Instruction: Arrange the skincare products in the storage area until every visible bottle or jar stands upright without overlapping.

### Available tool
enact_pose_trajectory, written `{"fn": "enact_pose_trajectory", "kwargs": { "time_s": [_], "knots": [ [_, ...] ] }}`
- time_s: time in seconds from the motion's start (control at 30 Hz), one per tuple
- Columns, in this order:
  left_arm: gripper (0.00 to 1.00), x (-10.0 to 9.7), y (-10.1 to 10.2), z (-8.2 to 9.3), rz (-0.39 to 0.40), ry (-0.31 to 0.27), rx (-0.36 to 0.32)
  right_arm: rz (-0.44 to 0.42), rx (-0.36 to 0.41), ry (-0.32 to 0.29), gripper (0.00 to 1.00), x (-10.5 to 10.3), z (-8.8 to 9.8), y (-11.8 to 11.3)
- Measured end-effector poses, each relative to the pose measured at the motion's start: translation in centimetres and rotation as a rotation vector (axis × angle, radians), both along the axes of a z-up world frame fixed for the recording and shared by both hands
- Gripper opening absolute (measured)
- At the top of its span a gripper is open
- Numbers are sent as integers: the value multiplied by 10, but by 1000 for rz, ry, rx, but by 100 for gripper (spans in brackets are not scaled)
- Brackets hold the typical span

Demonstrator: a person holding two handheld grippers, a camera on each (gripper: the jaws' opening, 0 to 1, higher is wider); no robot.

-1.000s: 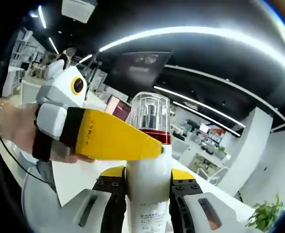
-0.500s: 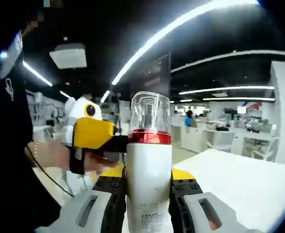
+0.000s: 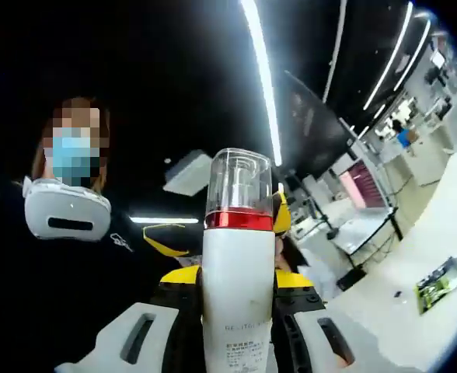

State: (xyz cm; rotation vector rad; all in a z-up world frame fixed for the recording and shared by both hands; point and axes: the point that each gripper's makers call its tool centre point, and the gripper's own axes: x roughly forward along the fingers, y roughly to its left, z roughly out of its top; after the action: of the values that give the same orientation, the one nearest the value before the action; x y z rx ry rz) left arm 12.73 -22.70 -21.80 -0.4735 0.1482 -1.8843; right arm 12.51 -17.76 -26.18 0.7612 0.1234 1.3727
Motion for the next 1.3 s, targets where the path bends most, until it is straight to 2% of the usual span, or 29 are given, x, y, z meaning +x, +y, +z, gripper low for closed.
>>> {"fn": "enact_pose_trajectory", "kwargs": {
  "time_s": [0.1, 0.13, 0.17, 0.2, 0.3, 0.33, 0.37, 0.4, 0.43, 0.5, 0.53, 0.57, 0.6, 0.63, 0.67, 0.7, 0.73, 0.77, 0.87, 0.9, 0.93, 0.97, 1.03, 1.07, 1.1, 1.2, 1.23, 1.3],
  "knots": [
    [49, -2, -1, -1, -51, -7, -1, 85, 108, 37, 24, -7, 11, 4],
    [49, -2, -2, -2, -69, -11, 2, 93, 124, 38, 24, -7, 13, 4],
    [47, -2, -2, -3, -84, -8, 10, 137, 164, 36, 24, -13, 19, 5],
    [47, -6, -2, 1, -122, 35, -9, 151, 189, 37, 24, -14, 23, 5],
    [45, -9, -4, 3, -165, 56, -16, 202, 214, 13, 24, -19, 30, 8],
    [44, -13, -4, 6, -204, 81, -22, 227, 226, 2, 24, -23, 33, 10],
    [42, -14, -4, 6, -213, 89, -21, 238, 229, 1, 24, -25, 34, 10],
    [39, -17, -7, 8, -245, 131, -19, 262, 249, -2, 24, -28, 39, 12],
    [38, -16, -10, 6, -242, 118, -11, 285, 265, -6, 24, -30, 42, 11],
    [30, -25, -8, 16, -306, 173, -41, 299, 299, 11, 24, -29, 45, 9],
    [30, -21, -12, 10, -275, 172, -8, 288, 320, 0, 24, -28, 47, 5],
    [29, -17, -15, 11, -255, 227, 22, 286, 324, 6, 24, -27, 48, 3],
    [28, -15, -17, 9, -240, 247, 46, 271, 328, 17, 25, -22, 48, -1],
    [27, -6, -21, 9, -173, 249, 57, 221, 359, 28, 25, -11, 50, -10],
    [27, -2, -23, 10, -136, 227, 59, 212, 371, 66, 26, -6, 50, -15],
    [27, 5, -27, 9, -85, 246, 88, 206, 372, 61, 27, -3, 49, -19],
    [27, 10, -30, 7, -48, 248, 106, 137, 355, 72, 28, 11, 46, -27],
    [27, 15, -33, 5, -17, 228, 124, 115, 325, 71, 29, 12, 44, -25],
    [26, 18, -38, 1, -2, 225, 170, 20, 178, 26, 32, 17, 38, -18],
    [26, 17, -40, -1, -9, 226, 190, 32, 163, 10, 37, 11, 39, -17],
    [26, 20, -41, -2, 1, 224, 201, -30, 105, 6, 39, 16, 36, -17],
    [27, 26, -44, -7, 38, 219, 228, -63, 50, -23, 39, 18, 32, -17],
    [27, 23, -44, -6, 6, 237, 228, -47, 49, 29, 40, 12, 36, -18],
    [27, 23, -46, -4, -11, 292, 224, -55, 41, 32, 40, 11, 36, -19],
    [27, 23, -48, -4, -16, 298, 224, -67, 29, 32, 40, 9, 37, -21],
    [27, 17, -53, -2, -34, 280, 233, -79, 8, 28, 40, 7, 36, -24],
    [27, 13, -55, -2, -45, 241, 233, -87, -3, 18, 40, 5, 36, -26],
    [27, 8, -57, 0, -61, 222, 235, -87, 7, 28, 39, 4, 36, -30]
  ]
}}
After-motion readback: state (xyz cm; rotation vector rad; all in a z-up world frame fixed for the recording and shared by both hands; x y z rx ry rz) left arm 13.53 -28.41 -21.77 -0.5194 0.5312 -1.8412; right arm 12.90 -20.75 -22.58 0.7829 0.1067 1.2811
